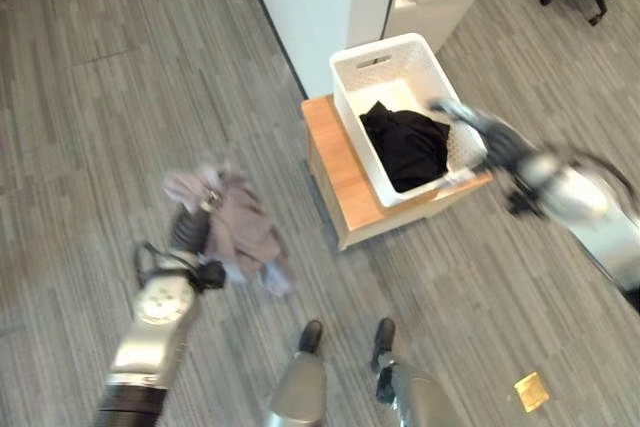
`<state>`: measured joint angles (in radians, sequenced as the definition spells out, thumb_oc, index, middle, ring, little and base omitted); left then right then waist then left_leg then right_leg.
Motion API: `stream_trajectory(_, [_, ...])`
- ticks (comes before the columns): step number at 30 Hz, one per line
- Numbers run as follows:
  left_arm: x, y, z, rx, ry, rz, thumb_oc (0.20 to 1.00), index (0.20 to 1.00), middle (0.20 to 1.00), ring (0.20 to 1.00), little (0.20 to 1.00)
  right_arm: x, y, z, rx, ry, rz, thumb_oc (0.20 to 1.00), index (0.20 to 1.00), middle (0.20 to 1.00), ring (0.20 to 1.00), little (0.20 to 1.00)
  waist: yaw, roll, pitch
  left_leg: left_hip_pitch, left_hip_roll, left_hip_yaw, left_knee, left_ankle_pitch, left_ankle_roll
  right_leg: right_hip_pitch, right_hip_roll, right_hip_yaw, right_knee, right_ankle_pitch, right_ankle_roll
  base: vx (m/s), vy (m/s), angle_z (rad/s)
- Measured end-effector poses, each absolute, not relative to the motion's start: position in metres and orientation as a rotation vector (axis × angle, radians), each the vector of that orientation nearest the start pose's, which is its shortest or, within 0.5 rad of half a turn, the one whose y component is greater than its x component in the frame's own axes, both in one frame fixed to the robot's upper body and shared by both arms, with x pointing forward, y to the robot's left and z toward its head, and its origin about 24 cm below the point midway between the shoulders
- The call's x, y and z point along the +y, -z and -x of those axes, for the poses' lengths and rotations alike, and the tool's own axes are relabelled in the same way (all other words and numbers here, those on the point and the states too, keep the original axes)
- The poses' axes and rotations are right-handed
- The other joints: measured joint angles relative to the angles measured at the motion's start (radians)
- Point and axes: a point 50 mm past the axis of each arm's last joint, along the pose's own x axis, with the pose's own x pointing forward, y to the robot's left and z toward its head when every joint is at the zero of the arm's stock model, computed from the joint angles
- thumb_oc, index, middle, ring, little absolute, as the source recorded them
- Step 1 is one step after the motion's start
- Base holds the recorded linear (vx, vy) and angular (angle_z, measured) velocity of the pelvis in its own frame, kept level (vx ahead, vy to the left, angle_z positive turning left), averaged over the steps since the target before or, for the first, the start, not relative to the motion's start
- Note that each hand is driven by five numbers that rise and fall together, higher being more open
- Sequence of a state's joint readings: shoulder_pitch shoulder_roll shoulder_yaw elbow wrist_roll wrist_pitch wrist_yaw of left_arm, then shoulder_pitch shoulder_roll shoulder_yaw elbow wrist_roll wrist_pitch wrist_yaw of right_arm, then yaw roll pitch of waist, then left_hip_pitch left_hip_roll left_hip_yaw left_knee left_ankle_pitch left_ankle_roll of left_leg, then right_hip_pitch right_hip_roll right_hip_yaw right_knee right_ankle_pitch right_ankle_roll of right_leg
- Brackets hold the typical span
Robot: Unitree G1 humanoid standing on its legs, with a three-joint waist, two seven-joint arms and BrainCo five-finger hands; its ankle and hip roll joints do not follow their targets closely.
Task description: Pick up bed clothes into laundry basket.
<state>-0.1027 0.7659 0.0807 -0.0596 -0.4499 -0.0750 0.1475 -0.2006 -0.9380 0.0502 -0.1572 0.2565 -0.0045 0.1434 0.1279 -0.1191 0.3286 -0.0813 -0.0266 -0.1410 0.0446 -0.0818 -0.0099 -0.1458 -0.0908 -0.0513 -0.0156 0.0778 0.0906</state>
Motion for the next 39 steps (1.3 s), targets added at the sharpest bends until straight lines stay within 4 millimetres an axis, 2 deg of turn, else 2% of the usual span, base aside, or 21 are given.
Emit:
stream_trajectory(1, [0.289,-0.173,-0.265,-0.355,-0.175,-0.307,0.200,0.200,0.200,0.200,0.200,-0.258,-0.174,-0.273,-0.201,-0.216,0.664,1.000,1.000,1.000,1.000,1.000,-0.020,0.016,-0.009,0.021,-0.001,0.017,-0.019,0.003,-0.001,0.029,-0.003,0.008,-0.035,0.016,0.000,0.00,0.001,-0.52])
stream_trajectory(3, [0.287,-0.185,-0.269,-0.422,-0.181,-0.284,0.200,0.200,0.200,0.200,0.200,-0.260,-0.173,-0.275,-0.176,-0.227,0.693,1.000,1.000,1.000,1.000,1.000,-0.044,0.029,-0.016,0.026,-0.003,0.026,-0.029,0.003,-0.001,0.038,-0.002,0.010,-0.071,0.033,0.001,0.00,0.000,-0.34])
stream_trajectory(4, [0.277,-0.190,-0.274,-0.457,-0.147,-0.264,0.200,0.200,0.200,0.200,0.200,-0.258,-0.173,-0.277,-0.173,-0.240,0.697,1.000,1.000,1.000,1.000,1.000,-0.063,0.033,-0.018,0.015,0.001,0.025,-0.031,0.007,-0.006,0.030,0.001,0.009,-0.083,0.044,-0.003,0.00,0.000,0.00])
stream_trajectory(6, [0.270,-0.189,-0.276,-0.448,-0.112,-0.268,0.200,0.200,0.200,0.200,0.200,-0.256,-0.169,-0.279,-0.160,-0.254,0.690,1.000,1.000,1.000,1.000,1.000,-0.084,0.033,-0.019,0.019,0.006,0.024,-0.033,0.011,-0.011,0.022,0.013,0.010,-0.083,0.050,-0.011,0.10,0.124,0.05])
stream_trajectory(7, [0.264,-0.191,-0.282,-0.437,-0.076,-0.284,0.200,0.200,0.200,0.200,0.200,-0.259,-0.158,-0.271,-0.166,-0.219,0.602,1.000,1.000,1.000,1.000,1.000,-0.100,0.034,-0.021,0.030,0.011,0.025,-0.040,0.015,-0.017,0.023,0.022,0.021,-0.085,0.050,-0.013,0.12,0.121,0.44])
stream_trajectory(8, [0.251,-0.205,-0.295,-0.443,-0.016,-0.323,0.200,0.200,0.200,0.200,0.200,-0.269,-0.142,-0.251,-0.205,-0.092,0.426,1.000,1.000,1.000,1.000,1.000,-0.109,0.039,-0.022,0.037,0.017,0.014,-0.044,0.017,-0.019,0.040,0.025,0.047,-0.077,0.034,0.008,0.11,0.047,0.52])
stream_trajectory(9, [0.249,-0.226,-0.307,-0.463,0.024,-0.405,0.200,0.200,0.200,0.200,0.200,-0.268,-0.122,-0.239,-0.233,0.013,0.222,1.000,1.000,1.000,1.000,1.000,-0.108,0.038,-0.027,0.058,0.033,0.017,-0.061,0.023,-0.023,0.040,0.039,0.068,-0.051,0.024,0.022,0.02,0.006,-0.48])
stream_trajectory(10, [0.266,-0.265,-0.319,-0.479,-0.025,-0.563,0.200,0.200,0.200,0.200,0.200,-0.258,-0.103,-0.243,-0.152,0.000,0.168,1.000,1.000,1.000,1.000,1.000,-0.116,0.034,-0.040,0.092,0.036,0.086,-0.075,0.023,-0.023,0.023,0.044,0.102,-0.031,0.030,0.013,0.03,0.014,-1.19])
stream_trajectory(11, [0.275,-0.281,-0.321,-0.504,-0.073,-0.549,0.200,0.200,0.200,0.200,0.200,-0.263,-0.107,-0.244,-0.136,-0.027,0.236,1.000,1.000,1.000,1.000,1.000,-0.141,0.052,-0.051,0.099,0.029,0.107,-0.089,0.022,-0.023,0.026,0.030,0.108,-0.043,0.031,0.012,0.03,0.008,-1.33])
stream_trajectory(13, [0.277,-0.293,-0.325,-0.553,-0.096,-0.475,0.200,0.200,0.200,0.200,0.200,-0.279,-0.112,-0.245,-0.111,0.000,0.315,1.000,1.000,1.000,1.000,1.000,-0.232,0.097,-0.087,0.104,0.011,0.108,-0.102,0.022,-0.023,0.031,0.015,0.111,-0.065,0.040,0.007,0.03,0.005,-0.28])
stream_trajectory(14, [0.275,-0.297,-0.328,-0.558,-0.088,-0.476,0.200,0.200,0.200,0.200,0.200,-0.283,-0.109,-0.245,-0.091,0.012,0.321,1.000,1.000,1.000,1.000,1.000,-0.255,0.107,-0.104,0.110,0.010,0.113,-0.111,0.022,-0.023,0.032,0.015,0.114,-0.073,0.042,0.008,0.02,0.008,-0.22])
stream_trajectory(17, [0.268,-0.323,-0.339,-0.590,-0.095,-0.498,0.200,0.200,0.200,0.200,0.200,-0.283,-0.101,-0.244,-0.058,0.021,0.321,1.000,1.000,1.000,1.000,1.000,-0.282,0.116,-0.118,0.138,0.021,0.138,-0.127,0.023,-0.023,0.042,0.027,0.142,-0.083,0.050,0.001,0.02,0.007,-0.29])
stream_trajectory(20, [0.269,-0.328,-0.349,-0.560,-0.100,-0.469,0.200,0.200,0.200,0.200,0.200,-0.278,-0.099,-0.246,-0.053,0.005,0.322,1.000,1.000,1.000,1.000,1.000,-0.311,0.141,-0.134,0.138,0.037,0.151,-0.133,0.023,-0.022,0.034,0.045,0.148,-0.083,0.058,-0.010,0.02,0.000,-0.10])
stream_trajectory(23, [0.275,-0.330,-0.357,-0.515,-0.140,-0.468,0.200,0.200,0.200,0.200,0.200,-0.271,-0.099,-0.250,-0.060,-0.026,0.320,1.000,1.000,1.000,1.000,1.000,-0.317,0.148,-0.138,0.137,0.045,0.158,-0.135,0.025,-0.024,0.028,0.057,0.155,-0.083,0.065,-0.020,0.01,-0.003,-0.10])
stream_trajectory(31, [0.287,-0.345,-0.365,-0.475,-0.212,-0.496,0.200,0.200,0.200,0.200,0.200,-0.273,-0.091,-0.245,-0.028,-0.019,0.319,1.000,1.000,1.000,1.000,1.000,-0.318,0.150,-0.139,0.101,0.048,0.160,-0.136,0.042,-0.033,-0.010,0.062,0.159,-0.083,0.078,-0.029,0.01,-0.009,-0.01])
stream_trajectory(35, [0.299,-0.340,-0.366,-0.420,-0.263,-0.504,0.200,0.200,0.200,0.200,0.200,-0.273,-0.091,-0.245,-0.029,-0.016,0.319,1.000,1.000,1.000,1.000,1.000,-0.316,0.150,-0.139,0.097,0.051,0.162,-0.136,0.043,-0.033,-0.016,0.066,0.161,-0.083,0.086,-0.030,0.00,-0.003,-0.01])
stream_trajectory(39, [0.301,-0.339,-0.367,-0.405,-0.279,-0.539,0.200,0.200,0.200,0.200,0.200,-0.272,-0.090,-0.245,-0.033,-0.009,0.318,1.000,1.000,1.000,1.000,1.000,-0.314,0.150,-0.138,0.056,0.048,0.163,-0.136,0.050,-0.034,-0.058,0.068,0.163,-0.083,0.097,-0.030,-0.02,-0.012,0.00])
